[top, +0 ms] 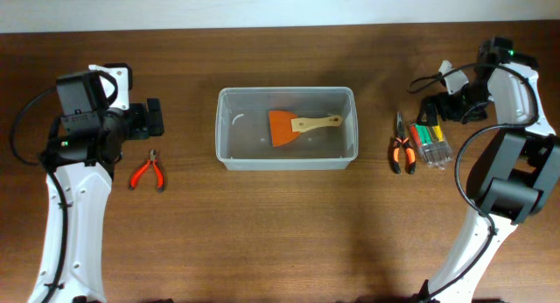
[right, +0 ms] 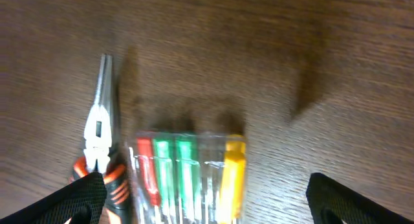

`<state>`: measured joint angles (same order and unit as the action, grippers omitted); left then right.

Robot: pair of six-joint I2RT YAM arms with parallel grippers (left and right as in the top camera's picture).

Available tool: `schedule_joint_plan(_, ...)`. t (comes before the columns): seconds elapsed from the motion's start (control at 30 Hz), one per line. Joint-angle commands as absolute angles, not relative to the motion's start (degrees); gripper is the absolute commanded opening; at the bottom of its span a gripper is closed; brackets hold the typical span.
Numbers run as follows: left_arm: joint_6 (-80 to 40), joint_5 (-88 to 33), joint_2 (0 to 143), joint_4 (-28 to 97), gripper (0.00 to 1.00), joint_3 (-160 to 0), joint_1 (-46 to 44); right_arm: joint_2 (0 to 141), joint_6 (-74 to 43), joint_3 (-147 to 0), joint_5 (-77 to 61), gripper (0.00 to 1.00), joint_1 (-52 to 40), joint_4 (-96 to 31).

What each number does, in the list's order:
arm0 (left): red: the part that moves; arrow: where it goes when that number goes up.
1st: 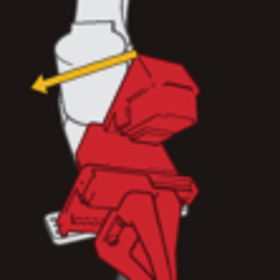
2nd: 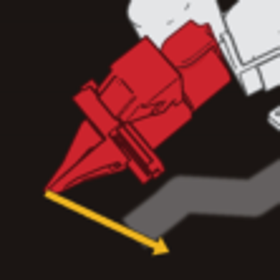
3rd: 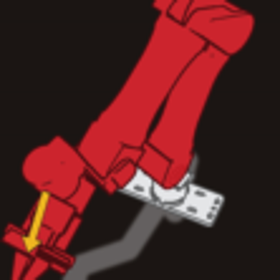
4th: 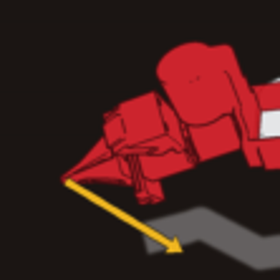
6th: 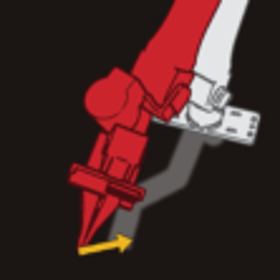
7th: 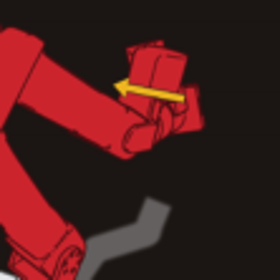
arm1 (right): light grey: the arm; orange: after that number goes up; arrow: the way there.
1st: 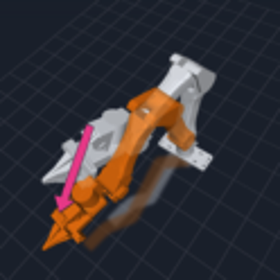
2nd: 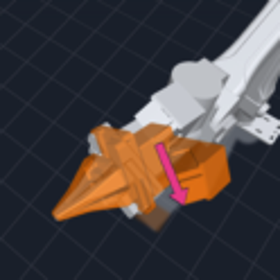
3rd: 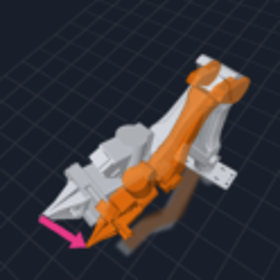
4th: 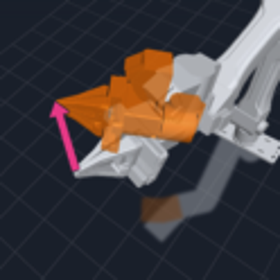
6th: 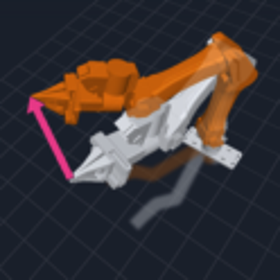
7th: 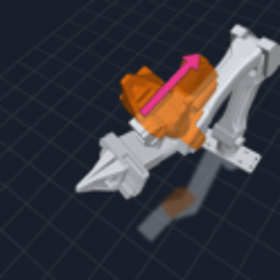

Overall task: Pack container
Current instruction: 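Move the right gripper to the clear screwdriver case and grasp it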

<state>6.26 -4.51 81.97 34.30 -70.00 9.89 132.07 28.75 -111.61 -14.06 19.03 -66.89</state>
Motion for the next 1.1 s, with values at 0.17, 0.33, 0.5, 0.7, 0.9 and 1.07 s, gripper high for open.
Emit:
schedule_joint_plan(0.17,7.01,-4.73,82.08,34.20,0.99,-70.76,10.02,131.63,29.56,-111.07,-11.14,0.99,16.23,-68.79)
schedule_joint_plan(0.33,7.01,-4.71,82.08,34.20,0.99,-70.76,10.02,131.63,29.52,-109.56,-4.14,1.00,13.78,-68.79)
schedule_joint_plan(0.5,7.01,-4.73,82.06,34.20,0.99,-70.76,10.02,131.63,24.47,-108.84,2.70,1.00,14.33,-67.26)
schedule_joint_plan(0.7,7.01,-4.71,82.08,34.20,0.99,-70.76,10.02,131.63,23.24,-107.46,2.09,0.95,15.40,-67.18)
schedule_joint_plan(0.9,7.01,-4.71,82.08,34.20,0.99,-70.76,10.02,131.63,23.22,-101.27,2.00,0.93,14.96,-64.45)
schedule_joint_plan(1.07,7.01,-4.71,82.06,34.20,0.99,-70.76,10.02,131.63,21.26,-96.90,1.98,0.86,15.03,-62.04)
